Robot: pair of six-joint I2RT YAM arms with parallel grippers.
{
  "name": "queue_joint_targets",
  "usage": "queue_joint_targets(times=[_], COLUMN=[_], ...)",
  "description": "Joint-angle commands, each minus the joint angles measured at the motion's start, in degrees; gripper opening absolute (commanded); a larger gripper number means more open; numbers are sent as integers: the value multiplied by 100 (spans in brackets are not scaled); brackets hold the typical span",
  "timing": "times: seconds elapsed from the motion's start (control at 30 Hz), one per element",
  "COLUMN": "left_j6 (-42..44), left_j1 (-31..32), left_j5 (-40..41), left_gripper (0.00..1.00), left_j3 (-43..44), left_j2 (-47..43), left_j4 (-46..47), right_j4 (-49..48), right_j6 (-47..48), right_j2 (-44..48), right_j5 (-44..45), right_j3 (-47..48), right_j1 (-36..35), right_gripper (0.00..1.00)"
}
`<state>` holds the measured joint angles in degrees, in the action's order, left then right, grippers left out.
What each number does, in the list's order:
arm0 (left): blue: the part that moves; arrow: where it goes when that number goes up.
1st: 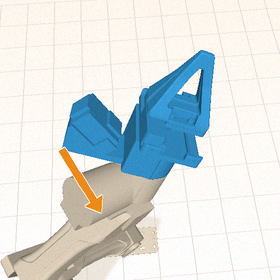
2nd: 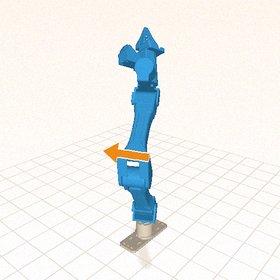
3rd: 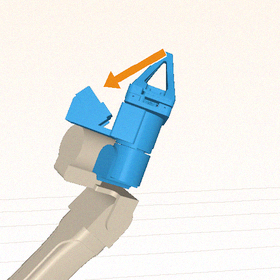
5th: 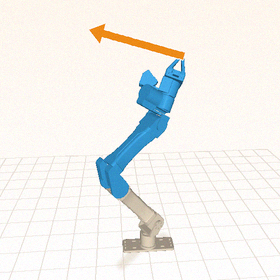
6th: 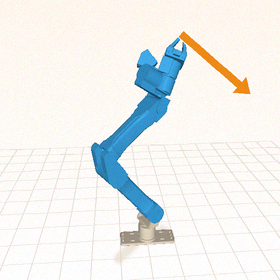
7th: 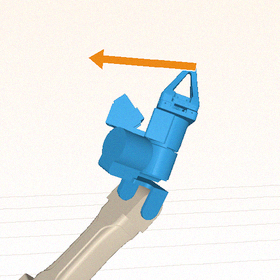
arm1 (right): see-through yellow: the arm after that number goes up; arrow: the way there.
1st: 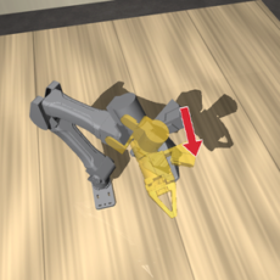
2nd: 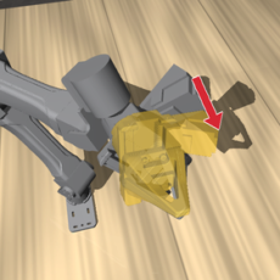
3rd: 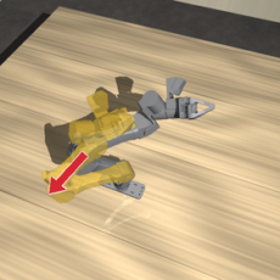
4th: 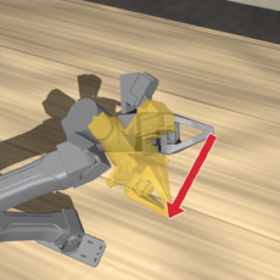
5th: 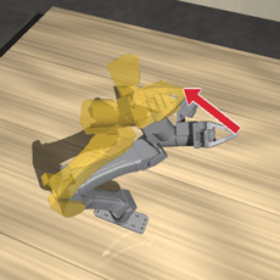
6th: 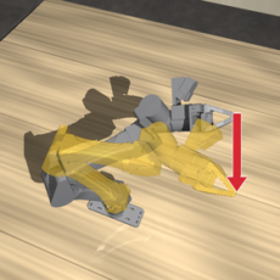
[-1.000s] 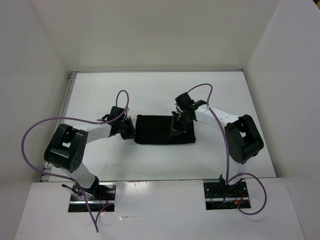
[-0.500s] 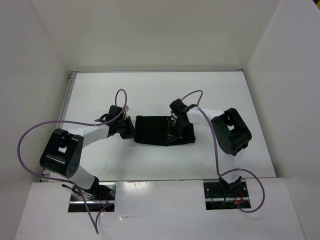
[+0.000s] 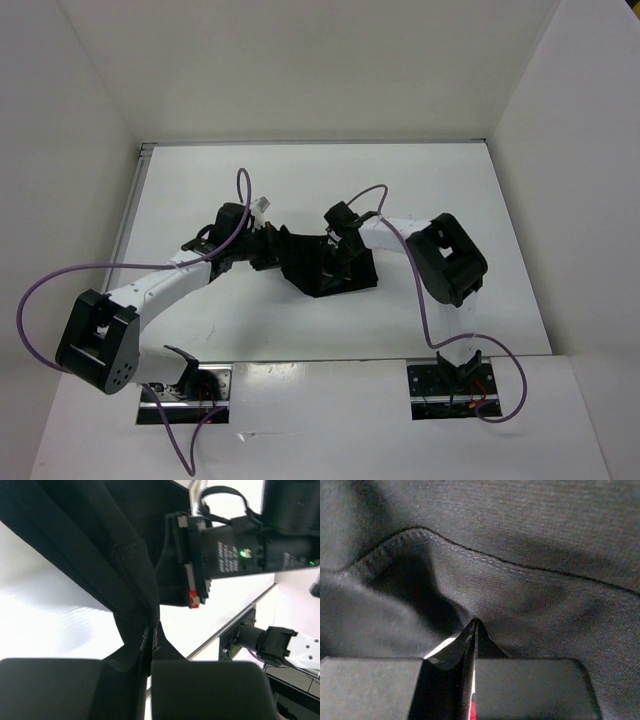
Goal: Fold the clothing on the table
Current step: Fold the skirt
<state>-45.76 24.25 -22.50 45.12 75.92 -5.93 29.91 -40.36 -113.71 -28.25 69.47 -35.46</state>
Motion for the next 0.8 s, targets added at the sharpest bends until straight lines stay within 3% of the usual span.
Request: queue_joint_targets(times=[0.0,0.03,0.13,0.23,0.5,0.77], left_j6=[-48,-47,5,58,110,251], left_j1=[10,10,10,10,10,10], left_j5=[-106,-53,-53,0,0,-52], left_gripper=[0,0,0,0,0,0], left_j3=[190,190,190,243,243,322], left_j2=[107,107,107,55,2,54], left_j4=[48,-21,-22,-92,-198,-321], right_j4=[-91,-30,339,761,1113,824], right_j6=[-25,-25,-25,37,590,705], right_j2=[85,399,1023,1569,1721,886], right_j5=[337,460,723,1022,1524,1533], right_j3=[93,93,93,23,-355,-408], right_j1=[-101,-101,13,293,1471,1542], right_gripper=[0,0,19,25,29,30])
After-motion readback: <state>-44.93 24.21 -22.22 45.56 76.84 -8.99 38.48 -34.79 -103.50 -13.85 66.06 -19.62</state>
